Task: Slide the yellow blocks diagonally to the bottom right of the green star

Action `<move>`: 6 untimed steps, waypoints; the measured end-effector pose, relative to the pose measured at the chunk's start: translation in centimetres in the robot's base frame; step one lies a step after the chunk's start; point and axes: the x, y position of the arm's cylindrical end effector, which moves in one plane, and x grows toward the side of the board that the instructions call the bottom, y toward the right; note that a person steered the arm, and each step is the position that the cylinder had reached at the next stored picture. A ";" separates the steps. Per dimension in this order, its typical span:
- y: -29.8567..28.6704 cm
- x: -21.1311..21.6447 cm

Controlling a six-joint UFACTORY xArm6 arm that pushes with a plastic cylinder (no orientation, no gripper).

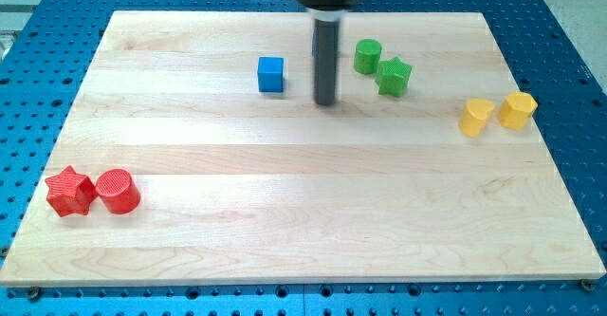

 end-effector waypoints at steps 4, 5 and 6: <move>16.5 10.6; 25.2 8.2; 28.4 5.3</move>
